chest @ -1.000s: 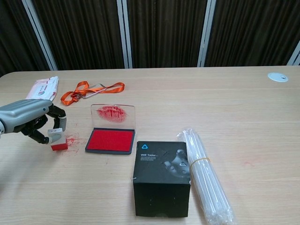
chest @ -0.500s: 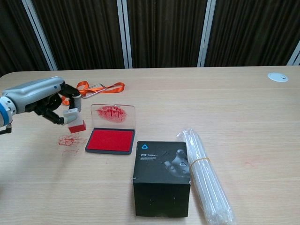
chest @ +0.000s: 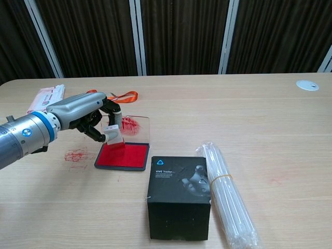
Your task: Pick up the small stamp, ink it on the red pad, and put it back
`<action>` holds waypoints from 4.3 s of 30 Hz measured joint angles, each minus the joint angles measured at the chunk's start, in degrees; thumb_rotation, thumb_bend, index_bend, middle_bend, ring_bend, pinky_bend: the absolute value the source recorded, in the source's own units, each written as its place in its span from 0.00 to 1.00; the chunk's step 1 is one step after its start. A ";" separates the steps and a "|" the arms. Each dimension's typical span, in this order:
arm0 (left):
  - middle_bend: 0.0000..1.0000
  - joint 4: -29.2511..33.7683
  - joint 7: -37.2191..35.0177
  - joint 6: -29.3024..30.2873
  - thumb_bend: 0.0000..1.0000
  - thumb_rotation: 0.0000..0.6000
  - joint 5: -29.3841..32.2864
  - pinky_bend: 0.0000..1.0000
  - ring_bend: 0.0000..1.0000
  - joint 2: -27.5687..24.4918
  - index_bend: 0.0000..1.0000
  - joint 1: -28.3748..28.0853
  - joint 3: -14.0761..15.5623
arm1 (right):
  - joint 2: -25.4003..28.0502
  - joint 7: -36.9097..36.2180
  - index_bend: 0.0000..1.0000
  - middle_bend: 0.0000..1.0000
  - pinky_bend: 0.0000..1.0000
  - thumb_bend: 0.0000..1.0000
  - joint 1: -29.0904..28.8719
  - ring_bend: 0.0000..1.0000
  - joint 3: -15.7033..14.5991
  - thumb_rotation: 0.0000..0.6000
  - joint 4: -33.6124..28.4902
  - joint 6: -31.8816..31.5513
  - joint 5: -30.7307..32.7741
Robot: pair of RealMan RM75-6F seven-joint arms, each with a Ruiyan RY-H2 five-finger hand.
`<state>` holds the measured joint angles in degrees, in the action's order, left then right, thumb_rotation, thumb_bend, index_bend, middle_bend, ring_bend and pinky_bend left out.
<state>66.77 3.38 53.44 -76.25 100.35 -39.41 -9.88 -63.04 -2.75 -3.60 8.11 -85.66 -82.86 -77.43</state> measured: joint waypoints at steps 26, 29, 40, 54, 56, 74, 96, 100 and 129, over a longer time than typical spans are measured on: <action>0.55 -10.70 -3.34 -2.68 0.38 1.00 0.92 0.93 0.82 6.54 0.53 -1.32 1.78 | -0.40 -0.64 0.00 0.00 0.00 0.00 -0.48 0.00 0.24 1.00 1.40 1.31 0.88; 0.55 -11.40 -3.69 -2.67 0.38 1.00 0.75 0.93 0.82 7.00 0.53 -1.29 2.00 | -0.37 -0.77 0.00 0.00 0.00 0.00 -0.47 0.00 0.29 1.00 1.45 1.31 0.95; 0.55 -10.54 -4.60 -0.87 0.38 1.00 0.11 0.93 0.82 6.40 0.53 -0.94 1.76 | -0.16 -1.01 0.00 0.00 0.00 0.00 -0.33 0.00 0.22 1.00 1.20 1.01 0.66; 0.55 -1.75 -5.16 2.61 0.38 1.00 -0.56 0.93 0.82 -0.03 0.53 -0.13 0.15 | -0.15 -0.77 0.00 0.00 0.00 0.00 -0.25 0.00 0.05 1.00 0.87 0.63 0.18; 0.55 -0.29 -5.29 3.05 0.38 1.00 -0.68 0.93 0.82 -1.55 0.52 0.21 0.14 | -0.14 -0.73 0.00 0.00 0.00 0.00 -0.23 0.00 0.04 1.00 0.80 0.56 0.13; 0.55 -4.41 -11.00 3.90 0.38 1.00 -2.32 0.93 0.82 -7.24 0.51 5.12 5.18 | 0.05 -0.18 0.00 0.00 0.00 0.00 -0.11 0.00 -0.45 1.00 -0.41 -0.07 -1.03; 0.42 -12.62 -15.76 2.11 0.23 1.00 -4.57 0.91 0.79 -3.08 0.43 5.85 7.35 | 0.10 -0.07 0.00 0.00 0.00 0.00 -0.16 0.00 -0.43 1.00 -0.43 0.13 -0.77; 0.37 -12.80 -15.47 1.85 0.18 1.00 -4.65 0.91 0.79 -3.06 0.39 5.87 7.46 | 0.12 -0.09 0.00 0.00 0.00 0.00 -0.15 0.00 -0.45 1.00 -0.46 0.14 -0.76; 0.00 9.45 -2.75 21.85 0.00 1.00 -5.90 0.00 0.00 -18.79 0.00 14.57 5.62 | 1.82 -2.52 0.00 0.00 0.00 0.00 0.44 0.00 -1.18 1.00 -3.25 -2.19 -4.50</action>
<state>76.21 0.63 75.29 -82.15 81.55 -24.84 -4.26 -61.22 -5.27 -3.16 6.92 -88.91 -85.06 -81.93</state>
